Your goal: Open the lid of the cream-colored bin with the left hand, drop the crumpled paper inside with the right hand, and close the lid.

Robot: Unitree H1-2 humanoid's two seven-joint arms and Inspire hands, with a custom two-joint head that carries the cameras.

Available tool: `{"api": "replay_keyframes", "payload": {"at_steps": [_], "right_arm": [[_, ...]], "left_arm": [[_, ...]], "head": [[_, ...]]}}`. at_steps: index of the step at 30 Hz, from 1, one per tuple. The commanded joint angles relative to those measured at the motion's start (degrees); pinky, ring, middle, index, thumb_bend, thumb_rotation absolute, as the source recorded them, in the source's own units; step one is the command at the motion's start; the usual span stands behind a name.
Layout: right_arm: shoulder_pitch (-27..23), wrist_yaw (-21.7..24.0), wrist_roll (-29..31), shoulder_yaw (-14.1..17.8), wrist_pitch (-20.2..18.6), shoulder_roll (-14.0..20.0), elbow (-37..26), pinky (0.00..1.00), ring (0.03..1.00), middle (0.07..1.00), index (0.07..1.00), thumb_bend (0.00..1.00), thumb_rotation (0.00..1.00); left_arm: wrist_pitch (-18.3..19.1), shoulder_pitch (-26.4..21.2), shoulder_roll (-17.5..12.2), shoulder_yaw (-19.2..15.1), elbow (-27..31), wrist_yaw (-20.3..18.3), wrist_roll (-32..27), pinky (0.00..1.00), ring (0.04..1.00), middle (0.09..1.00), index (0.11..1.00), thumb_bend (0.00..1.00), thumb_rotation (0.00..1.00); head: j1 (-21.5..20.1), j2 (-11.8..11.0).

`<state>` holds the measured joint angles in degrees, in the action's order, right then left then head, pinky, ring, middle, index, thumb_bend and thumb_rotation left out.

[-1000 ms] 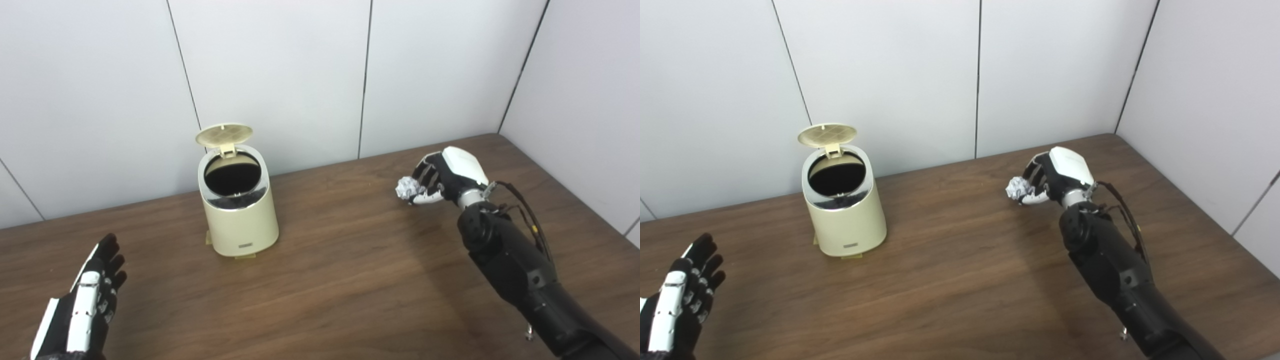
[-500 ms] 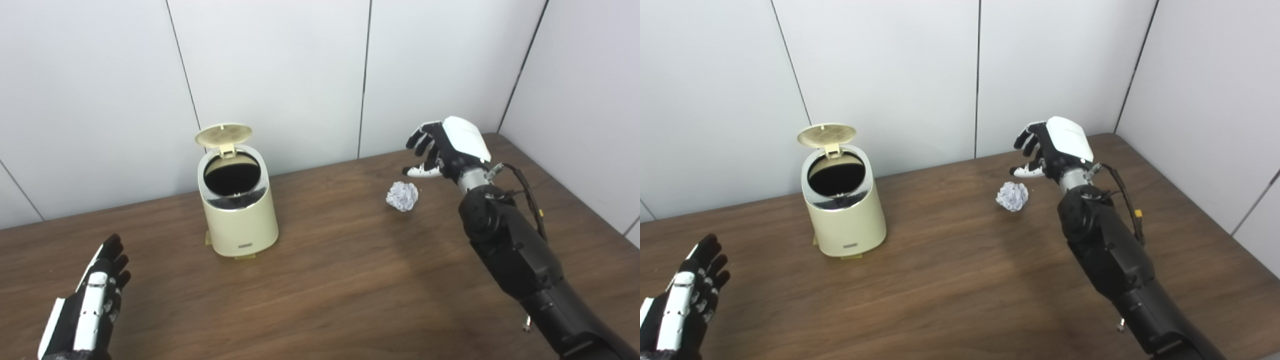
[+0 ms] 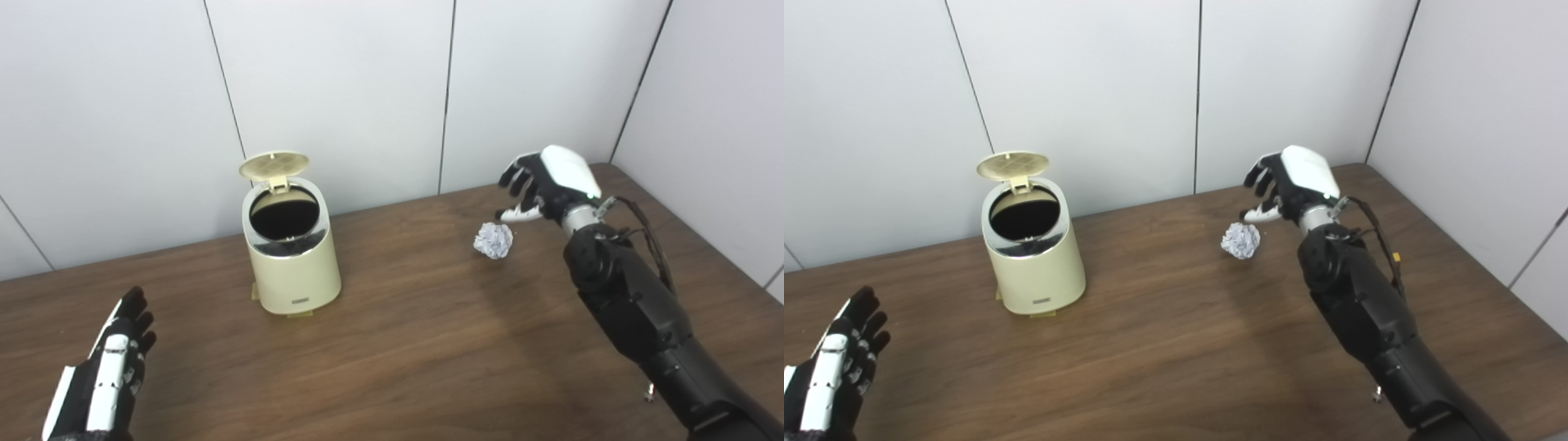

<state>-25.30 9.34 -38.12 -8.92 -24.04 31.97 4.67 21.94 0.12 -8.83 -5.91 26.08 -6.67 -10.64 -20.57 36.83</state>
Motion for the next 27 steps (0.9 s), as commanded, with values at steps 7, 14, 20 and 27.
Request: {"api": "replay_keyframes", "payload": {"at_steps": [7,14,20,27], "right_arm": [[-4.2,10.0,1.6,-2.3,-0.3,2.4,-0.7,0.78,0.886,0.951,0.929,1.0,0.25],[-4.6,9.8,-0.6,-4.7,-0.6,1.7,0.1,0.74,0.912,0.981,0.93,1.0,0.23],[-4.8,8.9,-1.6,-4.9,-1.0,1.2,0.7,0.62,0.833,0.95,0.89,1.0,0.19],[-4.6,7.9,-1.5,-3.6,0.2,1.9,0.6,0.69,0.831,0.918,0.866,1.0,0.18]], "left_arm": [[-2.0,-0.8,-0.7,0.1,1.1,0.0,0.3,1.0,1.0,1.0,1.0,0.4,0.86],[-2.6,-0.7,-1.2,0.1,0.7,-0.4,0.1,1.0,1.0,1.0,1.0,0.42,0.85],[-1.6,-0.4,-1.4,0.6,1.3,0.0,0.8,1.0,1.0,1.0,1.0,0.45,0.87],[-2.1,-0.4,-1.3,0.5,0.6,-0.1,0.4,1.0,1.0,1.0,1.0,0.44,0.87]], "head": [[0.3,0.3],[0.4,0.6],[0.4,0.8],[0.4,1.0]]}}
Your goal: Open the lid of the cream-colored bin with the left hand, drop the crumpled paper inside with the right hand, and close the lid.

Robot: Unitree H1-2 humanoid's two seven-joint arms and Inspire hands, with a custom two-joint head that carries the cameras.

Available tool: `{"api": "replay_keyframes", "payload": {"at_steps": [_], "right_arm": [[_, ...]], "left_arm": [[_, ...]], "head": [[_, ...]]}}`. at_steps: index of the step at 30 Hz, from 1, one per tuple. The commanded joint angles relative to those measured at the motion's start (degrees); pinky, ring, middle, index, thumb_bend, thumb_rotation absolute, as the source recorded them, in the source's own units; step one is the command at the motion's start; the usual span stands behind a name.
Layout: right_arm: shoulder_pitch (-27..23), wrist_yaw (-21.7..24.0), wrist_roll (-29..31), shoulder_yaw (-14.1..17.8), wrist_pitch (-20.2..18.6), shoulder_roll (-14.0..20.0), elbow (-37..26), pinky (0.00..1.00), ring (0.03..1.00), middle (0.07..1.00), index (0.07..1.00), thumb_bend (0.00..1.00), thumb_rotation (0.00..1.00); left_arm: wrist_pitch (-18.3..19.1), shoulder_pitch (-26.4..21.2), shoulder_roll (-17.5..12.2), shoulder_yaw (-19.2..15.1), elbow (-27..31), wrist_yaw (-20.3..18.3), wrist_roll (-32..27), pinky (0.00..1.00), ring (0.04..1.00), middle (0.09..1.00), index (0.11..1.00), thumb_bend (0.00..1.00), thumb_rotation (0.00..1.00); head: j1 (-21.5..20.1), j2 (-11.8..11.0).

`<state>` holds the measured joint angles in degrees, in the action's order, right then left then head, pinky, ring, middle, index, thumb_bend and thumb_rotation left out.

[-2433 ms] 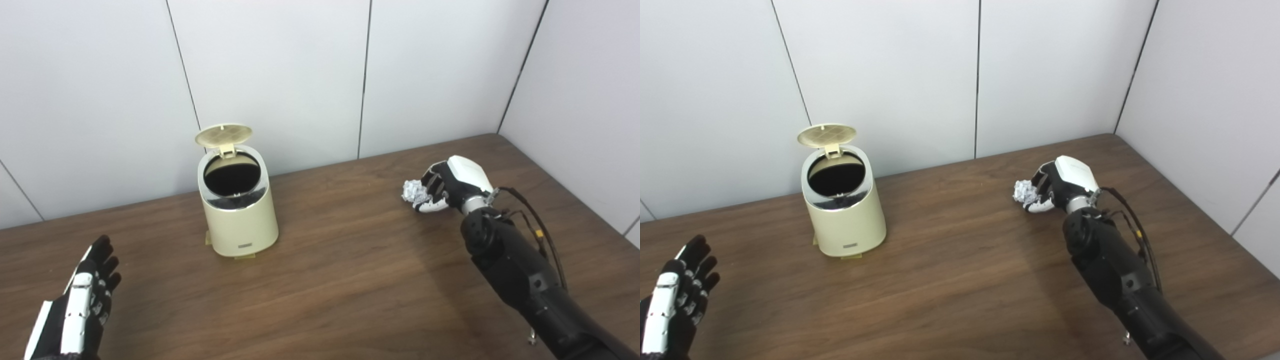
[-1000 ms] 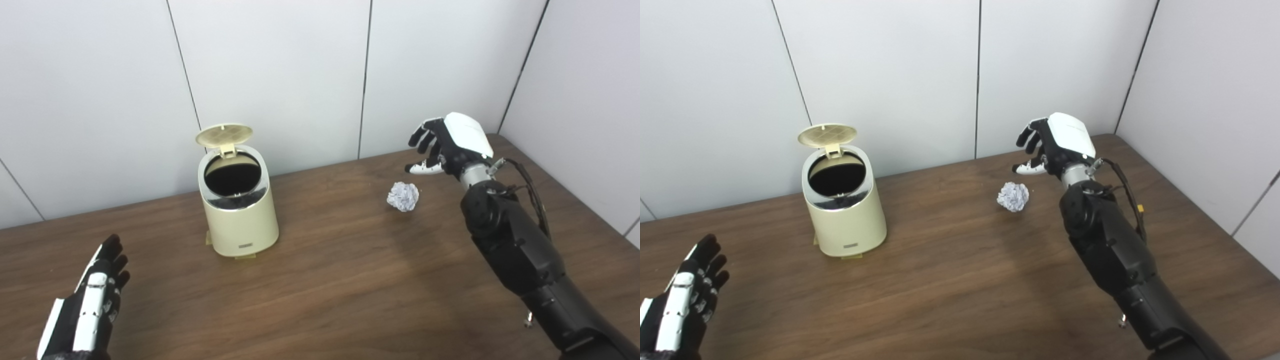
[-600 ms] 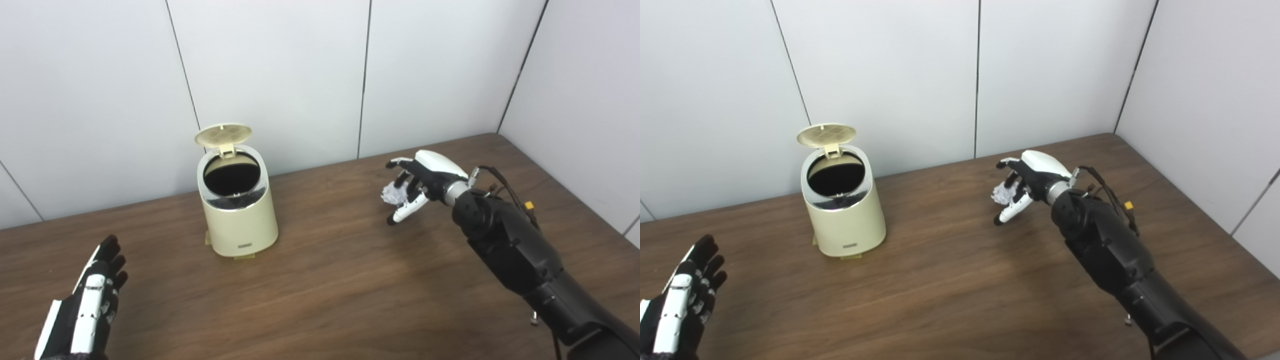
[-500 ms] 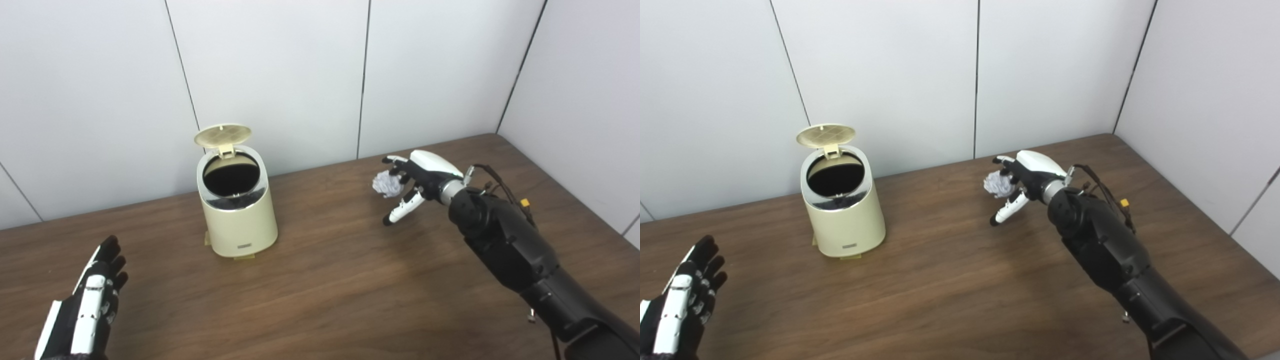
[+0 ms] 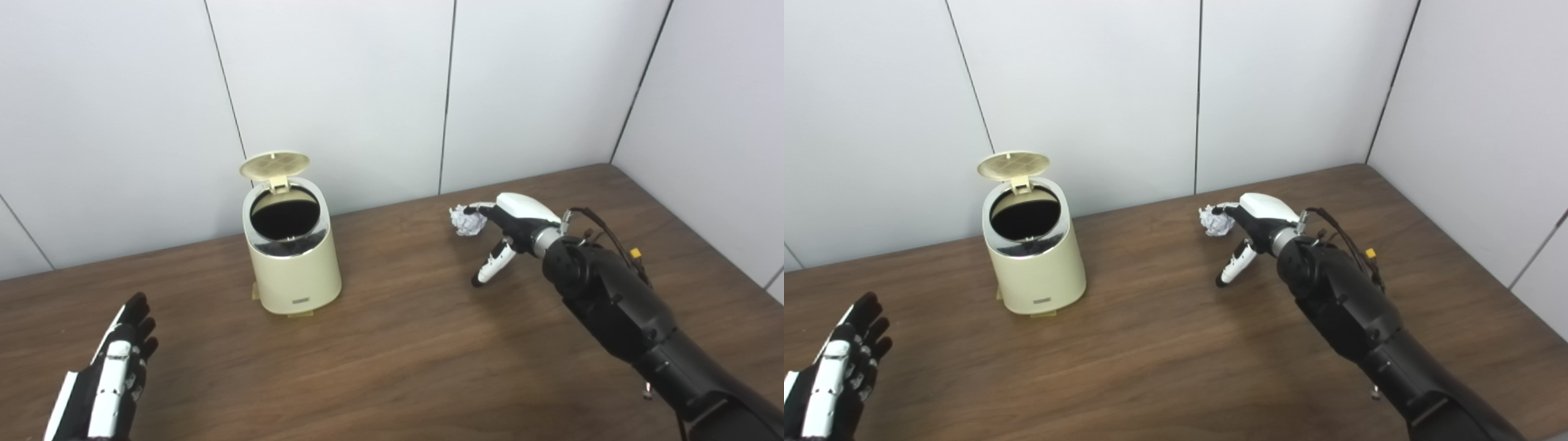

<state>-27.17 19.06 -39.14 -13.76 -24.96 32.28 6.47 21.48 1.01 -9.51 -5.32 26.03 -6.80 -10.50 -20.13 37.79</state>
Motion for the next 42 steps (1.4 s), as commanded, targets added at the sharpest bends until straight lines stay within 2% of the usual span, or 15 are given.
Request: {"api": "replay_keyframes", "payload": {"at_steps": [1,7,12,16,19,22,27,30,32,35,38,42], "right_arm": [[-2.8,-1.8,-0.5,1.3,1.3,1.8,-1.2,0.73,0.866,0.92,0.865,1.0,0.19],[-3.1,-2.1,0.2,1.9,2.4,2.2,-0.2,0.75,0.878,0.915,0.876,1.0,0.19],[-3.2,-3.0,-1.4,1.9,2.2,2.4,-1.8,0.63,0.799,0.892,0.866,1.0,0.22],[-4.0,-2.3,-1.2,2.9,1.8,2.8,-4.3,0.75,0.863,0.893,0.869,1.0,0.18],[-5.4,-0.4,-3.0,2.9,-0.8,3.2,-6.7,0.75,0.865,0.89,0.873,1.0,0.23],[-6.5,-0.6,-3.0,3.4,-1.5,2.5,-6.9,0.71,0.844,0.894,0.863,1.0,0.2],[-8.6,-1.0,-4.2,3.3,-1.8,1.3,-3.5,0.64,0.792,0.866,0.863,1.0,0.2],[-9.3,-0.7,-4.3,3.5,-1.9,1.0,-1.4,0.63,0.794,0.867,0.867,1.0,0.21],[-10.0,-1.3,-4.4,2.6,-1.3,1.4,1.1,0.67,0.821,0.88,0.866,1.0,0.21],[-11.1,-2.4,-5.2,1.0,-0.3,1.6,5.4,0.67,0.807,0.885,0.864,1.0,0.22],[-11.8,-4.1,-3.8,1.1,1.0,0.6,9.5,0.74,0.845,0.892,0.865,1.0,0.18],[-12.3,-6.1,-3.0,0.7,2.8,-0.1,12.8,0.76,0.844,0.888,0.861,1.0,0.16]], "left_arm": [[-1.7,-1.4,-0.6,-0.1,0.5,0.0,0.2,1.0,1.0,1.0,1.0,0.44,0.87],[-2.1,-1.6,-0.5,0.0,-0.1,0.0,0.2,1.0,1.0,1.0,1.0,0.45,0.87],[-2.3,-1.8,-0.6,-0.2,-0.6,-0.2,0.0,1.0,1.0,1.0,1.0,0.46,0.86],[-2.1,-1.9,-0.7,-0.2,-0.6,-0.1,0.1,1.0,1.0,1.0,1.0,0.46,0.85],[-2.5,-2.0,-0.5,-0.2,-1.3,-0.3,-0.1,1.0,1.0,1.0,1.0,0.45,0.85],[-3.3,-2.0,-0.5,0.1,-2.4,-0.5,0.2,1.0,1.0,1.0,1.0,0.46,0.84],[-3.4,-1.7,-0.2,0.2,-2.8,-0.4,0.4,1.0,1.0,1.0,1.0,0.45,0.83],[-3.1,-1.6,-0.3,0.2,-2.6,-0.2,0.6,1.0,1.0,1.0,1.0,0.47,0.83],[-3.1,-1.5,-0.3,0.2,-2.4,-0.2,0.7,1.0,1.0,1.0,1.0,0.47,0.83],[-2.9,-1.2,-0.5,0.0,-1.9,-0.2,0.5,1.0,1.0,1.0,1.0,0.48,0.83],[-2.8,-0.9,-0.6,0.0,-1.4,-0.4,0.4,1.0,1.0,1.0,1.0,0.47,0.84],[-2.9,-0.3,-0.3,0.2,-1.1,-0.2,0.7,1.0,1.0,1.0,1.0,0.47,0.83]], "head": [[-0.1,0.0],[0.0,0.0],[0.1,0.2],[-0.1,0.2],[-0.3,0.0],[-0.4,-0.1],[0.2,-0.1],[0.5,-0.2],[0.7,-0.3],[1.1,-0.2],[1.4,-0.4],[2.4,-0.9]]}}
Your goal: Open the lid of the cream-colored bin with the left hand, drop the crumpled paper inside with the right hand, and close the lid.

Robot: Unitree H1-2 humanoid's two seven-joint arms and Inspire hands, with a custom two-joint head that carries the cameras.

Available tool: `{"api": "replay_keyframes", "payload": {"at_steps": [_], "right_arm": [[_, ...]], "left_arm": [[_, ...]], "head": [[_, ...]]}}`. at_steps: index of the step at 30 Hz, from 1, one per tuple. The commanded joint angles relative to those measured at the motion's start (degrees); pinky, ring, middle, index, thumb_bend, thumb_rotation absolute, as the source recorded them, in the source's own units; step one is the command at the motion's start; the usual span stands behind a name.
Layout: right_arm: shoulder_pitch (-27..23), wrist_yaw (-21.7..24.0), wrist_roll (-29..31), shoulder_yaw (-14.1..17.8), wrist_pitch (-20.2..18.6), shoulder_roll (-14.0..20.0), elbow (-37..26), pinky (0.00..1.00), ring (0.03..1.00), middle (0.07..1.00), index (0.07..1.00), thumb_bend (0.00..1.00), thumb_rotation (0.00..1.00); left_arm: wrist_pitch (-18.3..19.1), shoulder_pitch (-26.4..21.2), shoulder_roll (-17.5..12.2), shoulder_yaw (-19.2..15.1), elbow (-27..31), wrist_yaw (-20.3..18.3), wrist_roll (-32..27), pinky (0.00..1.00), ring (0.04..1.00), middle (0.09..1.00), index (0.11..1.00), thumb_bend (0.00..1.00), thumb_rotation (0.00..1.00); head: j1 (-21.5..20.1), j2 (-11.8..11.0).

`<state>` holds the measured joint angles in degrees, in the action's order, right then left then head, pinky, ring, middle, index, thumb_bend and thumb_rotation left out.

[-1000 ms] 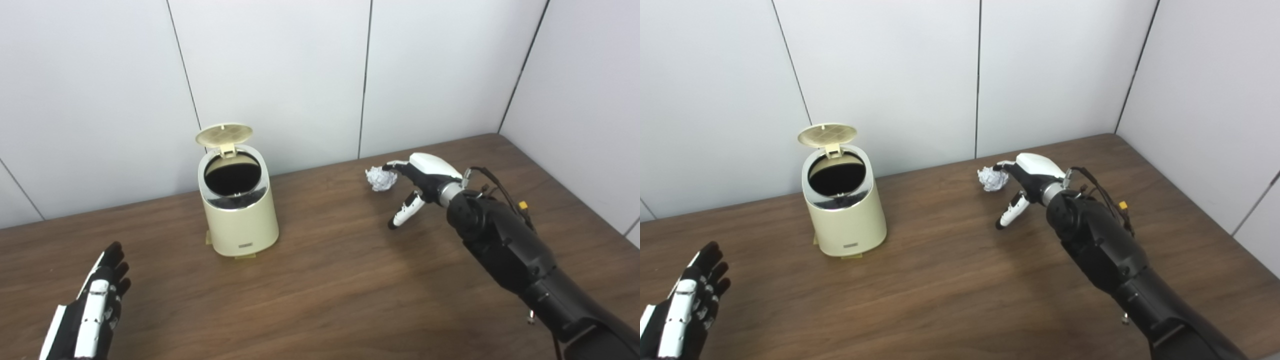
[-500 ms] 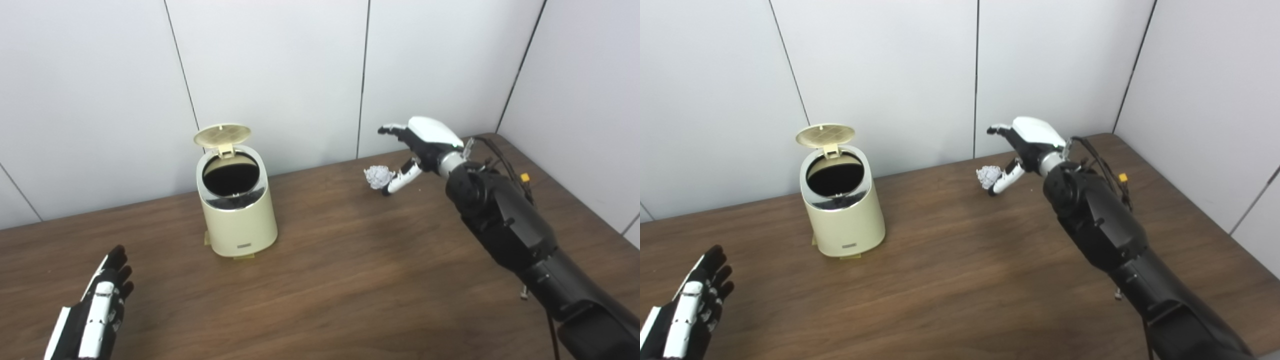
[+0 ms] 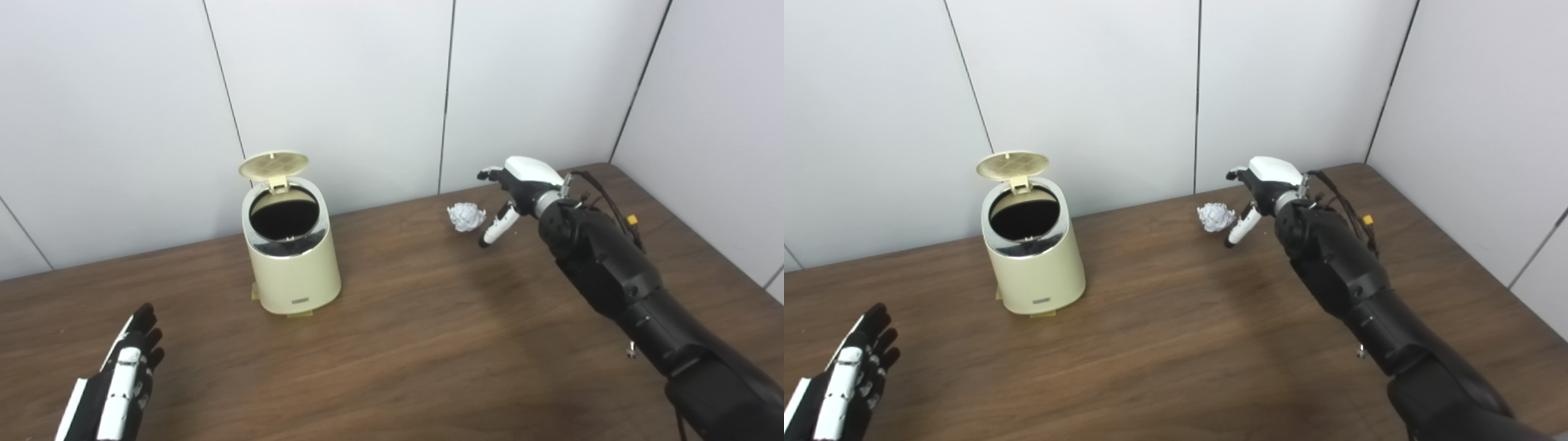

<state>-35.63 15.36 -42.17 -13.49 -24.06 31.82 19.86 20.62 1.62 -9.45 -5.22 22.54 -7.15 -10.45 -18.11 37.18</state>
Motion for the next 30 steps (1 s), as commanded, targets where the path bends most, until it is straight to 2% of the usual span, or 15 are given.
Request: {"api": "replay_keyframes", "payload": {"at_steps": [1,8,10,12,19,21,25,26,27,30], "right_arm": [[-4.0,-2.6,0.1,0.3,2.0,0.2,-0.3,0.76,0.84,0.881,0.858,1.0,0.15],[-5.1,-4.9,1.5,-0.3,6.0,-0.6,3.3,0.68,0.824,0.871,0.834,1.0,0.16],[-5.3,-4.9,1.6,-0.2,4.9,-1.3,3.2,0.56,0.74,0.852,0.829,1.0,0.16],[-5.5,-4.8,1.6,-0.1,3.7,-2.0,2.8,0.51,0.684,0.823,0.825,1.0,0.15],[-6.4,-6.3,0.9,-0.8,3.1,-3.0,4.9,0.62,0.752,0.835,0.832,0.98,0.14],[-6.8,-7.1,0.9,-1.0,3.6,-3.0,6.5,0.58,0.719,0.82,0.837,0.96,0.14],[-7.4,-8.2,1.1,-1.5,4.6,-2.8,8.9,0.58,0.715,0.822,0.824,0.95,0.14],[-7.4,-8.3,1.0,-1.6,4.6,-2.8,8.9,0.56,0.698,0.814,0.821,0.95,0.14],[-7.3,-8.5,1.1,-1.6,4.7,-2.7,9.1,0.5,0.668,0.799,0.814,0.96,0.13],[-7.2,-9.6,1.9,-1.4,6.4,-2.7,10.4,0.45,0.629,0.761,0.804,0.96,0.12]], "left_arm": [[-2.1,-0.9,-0.4,0.2,2.5,0.2,0.8,1.0,1.0,1.0,1.0,0.46,0.83],[-2.1,-0.3,-0.2,0.6,3.2,0.4,1.3,1.0,1.0,1.0,1.0,0.42,0.82],[-1.9,-0.1,-0.2,0.6,3.4,0.5,1.4,1.0,1.0,1.0,1.0,0.42,0.82],[-1.9,0.1,-0.2,0.6,3.5,0.5,1.9,1.0,1.0,1.0,1.0,0.42,0.82],[-2.4,0.8,0.4,1.2,3.1,0.6,3.0,1.0,1.0,1.0,1.0,0.47,0.79],[-2.4,1.1,0.5,1.5,3.3,0.7,3.4,1.0,1.0,1.0,1.0,0.48,0.79],[-2.6,1.6,0.6,1.5,3.8,0.5,3.6,1.0,1.0,1.0,1.0,0.43,0.82],[-2.8,1.7,0.6,1.5,3.9,0.5,3.7,1.0,1.0,1.0,1.0,0.43,0.81],[-2.9,1.7,0.7,1.6,3.9,0.4,3.8,1.0,1.0,1.0,1.0,0.45,0.8],[-2.9,1.5,1.2,1.7,4.2,0.5,3.6,1.0,1.0,1.0,1.0,0.5,0.77]], "head": [[0.3,-0.3],[1.4,-0.8],[1.4,-0.8],[1.8,-1.0],[3.0,-2.5],[3.1,-2.4],[3.4,-2.5],[3.5,-2.5],[3.6,-2.6],[3.5,-1.9]]}}
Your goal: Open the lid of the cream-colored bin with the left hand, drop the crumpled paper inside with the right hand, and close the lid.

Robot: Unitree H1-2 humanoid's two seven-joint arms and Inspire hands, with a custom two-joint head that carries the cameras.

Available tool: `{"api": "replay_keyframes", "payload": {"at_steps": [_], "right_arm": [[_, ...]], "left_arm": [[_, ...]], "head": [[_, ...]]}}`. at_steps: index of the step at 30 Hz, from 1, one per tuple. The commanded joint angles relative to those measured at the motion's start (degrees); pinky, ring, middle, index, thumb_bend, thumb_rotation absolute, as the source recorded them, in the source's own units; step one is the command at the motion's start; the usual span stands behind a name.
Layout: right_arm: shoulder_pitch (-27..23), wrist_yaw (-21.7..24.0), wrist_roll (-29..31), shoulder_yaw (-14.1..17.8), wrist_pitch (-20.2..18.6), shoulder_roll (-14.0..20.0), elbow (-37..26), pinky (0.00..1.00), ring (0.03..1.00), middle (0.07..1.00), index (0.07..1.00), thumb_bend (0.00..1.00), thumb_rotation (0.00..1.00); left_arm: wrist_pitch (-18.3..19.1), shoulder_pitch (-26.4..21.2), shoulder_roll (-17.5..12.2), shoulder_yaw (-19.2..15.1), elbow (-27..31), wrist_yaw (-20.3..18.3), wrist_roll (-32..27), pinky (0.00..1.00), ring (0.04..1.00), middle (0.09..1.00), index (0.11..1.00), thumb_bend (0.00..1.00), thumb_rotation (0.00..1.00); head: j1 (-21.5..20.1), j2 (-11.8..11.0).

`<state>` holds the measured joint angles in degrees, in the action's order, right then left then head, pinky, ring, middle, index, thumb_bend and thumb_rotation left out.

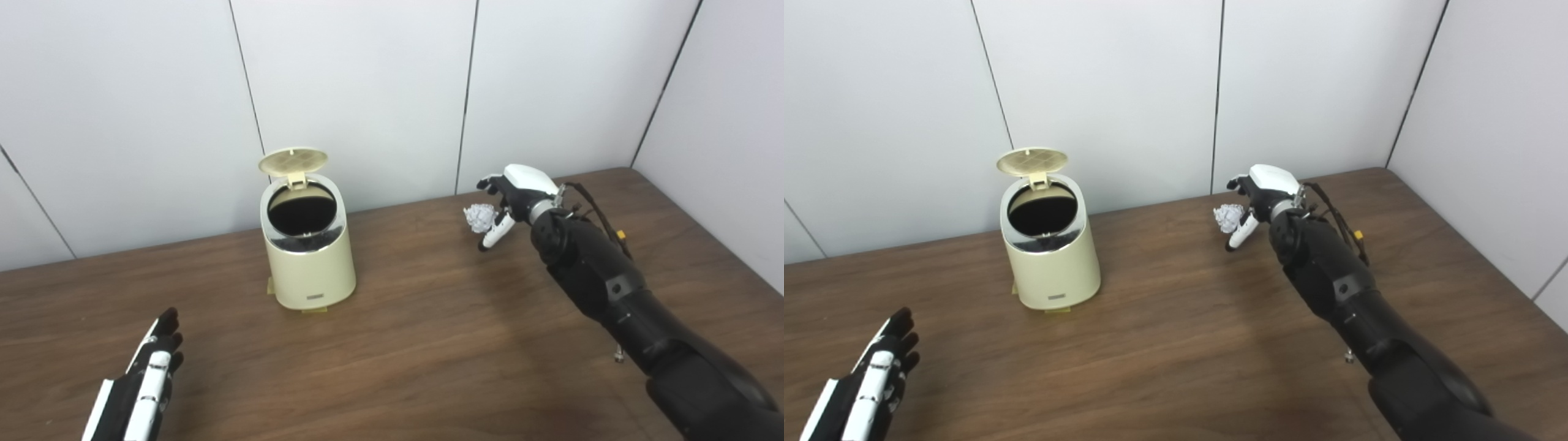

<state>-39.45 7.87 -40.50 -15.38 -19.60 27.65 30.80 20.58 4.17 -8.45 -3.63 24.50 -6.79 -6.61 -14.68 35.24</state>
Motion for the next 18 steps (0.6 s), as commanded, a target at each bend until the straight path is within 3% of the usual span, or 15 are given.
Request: {"api": "replay_keyframes", "payload": {"at_steps": [1,2,4,6,9,11,15,18], "right_arm": [[-3.4,-2.4,0.4,0.4,2.6,1.5,0.0,0.41,0.584,0.706,0.801,0.96,0.12],[-3.5,-2.3,0.2,0.1,2.8,1.7,0.1,0.4,0.563,0.671,0.798,0.95,0.12],[-3.4,-2.1,-0.8,-1.0,3.8,2.5,0.1,0.48,0.611,0.683,0.793,0.94,0.12],[-3.6,-1.5,-1.8,-2.4,4.1,3.1,0.3,0.49,0.603,0.676,0.791,0.93,0.14],[-3.6,-1.5,-2.0,-3.1,3.9,3.3,0.6,0.3,0.385,0.48,0.778,0.93,0.13],[-3.4,-1.7,-1.9,-3.2,4.3,3.1,0.1,0.24,0.33,0.432,0.772,0.92,0.13],[-3.3,-1.6,-2.1,-3.7,5.0,2.8,0.0,0.41,0.553,0.628,0.759,0.91,0.11],[-3.5,-1.0,-2.6,-4.4,4.7,2.8,0.4,0.45,0.582,0.636,0.755,0.9,0.12]], "left_arm": [[-2.7,-1.2,0.2,0.4,2.4,0.1,0.0,1.0,1.0,1.0,1.0,0.5,0.77],[-2.5,-1.2,0.1,0.6,2.5,-0.1,0.1,1.0,1.0,1.0,1.0,0.5,0.78],[-2.2,-1.0,0.1,0.9,3.1,-0.6,-0.4,1.0,1.0,1.0,1.0,0.46,0.81],[-2.3,-0.8,0.4,1.1,3.8,-0.8,-1.2,1.0,1.0,1.0,1.0,0.47,0.8],[-1.6,-0.7,0.6,1.2,5.1,-0.9,-1.9,1.0,1.0,1.0,1.0,0.53,0.76],[-1.3,-0.8,0.4,1.2,5.5,-1.0,-2.1,1.0,1.0,1.0,1.0,0.53,0.76],[-1.4,-0.9,0.2,1.3,5.2,-0.8,-1.8,1.0,1.0,1.0,1.0,0.53,0.75],[-1.5,-0.8,0.3,1.5,5.2,-0.8,-1.5,1.0,1.0,1.0,1.0,0.54,0.75]], "head": [[-0.1,0.3],[0.2,0.4],[0.7,0.6],[0.9,0.8],[1.3,0.9],[1.5,0.9],[1.8,1.0],[2.2,1.1]]}}
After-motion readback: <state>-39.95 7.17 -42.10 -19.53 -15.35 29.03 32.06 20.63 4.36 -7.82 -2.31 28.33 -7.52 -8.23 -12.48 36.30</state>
